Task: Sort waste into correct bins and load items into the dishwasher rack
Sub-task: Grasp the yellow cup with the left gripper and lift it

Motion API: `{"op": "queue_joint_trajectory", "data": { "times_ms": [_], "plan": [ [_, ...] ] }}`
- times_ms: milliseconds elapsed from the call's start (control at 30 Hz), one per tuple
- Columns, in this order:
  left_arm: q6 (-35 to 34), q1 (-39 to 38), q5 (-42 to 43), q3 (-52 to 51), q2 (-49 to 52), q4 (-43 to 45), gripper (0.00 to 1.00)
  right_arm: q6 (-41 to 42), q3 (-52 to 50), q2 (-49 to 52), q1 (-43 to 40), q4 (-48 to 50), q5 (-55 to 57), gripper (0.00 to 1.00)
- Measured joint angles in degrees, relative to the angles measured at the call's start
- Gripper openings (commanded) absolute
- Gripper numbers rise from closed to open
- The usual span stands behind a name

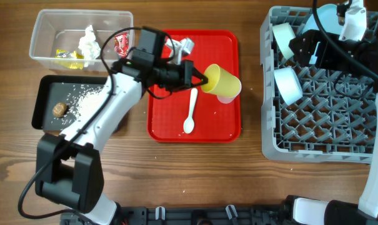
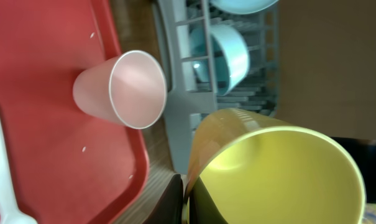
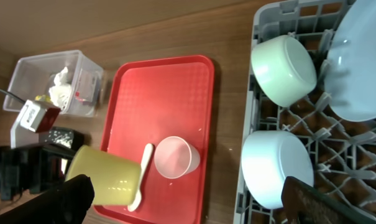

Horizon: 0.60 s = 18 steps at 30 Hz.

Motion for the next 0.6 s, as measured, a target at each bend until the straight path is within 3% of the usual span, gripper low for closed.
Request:
{"op": "queue_joint_trajectory", "data": {
  "times_ms": [300,600],
  "plan": [
    [0.0,9.8,8.7,0.0,0.0,2.3,0.04,-7.8,0.0,2.4,0.0,2.8,-19.0,1.0],
    [0.0,10.7,14.1,0.0,0.0,9.3,0.04,-24.0,0.0,20.5,7.0,3.0,-50.4,1.0]
  ]
}}
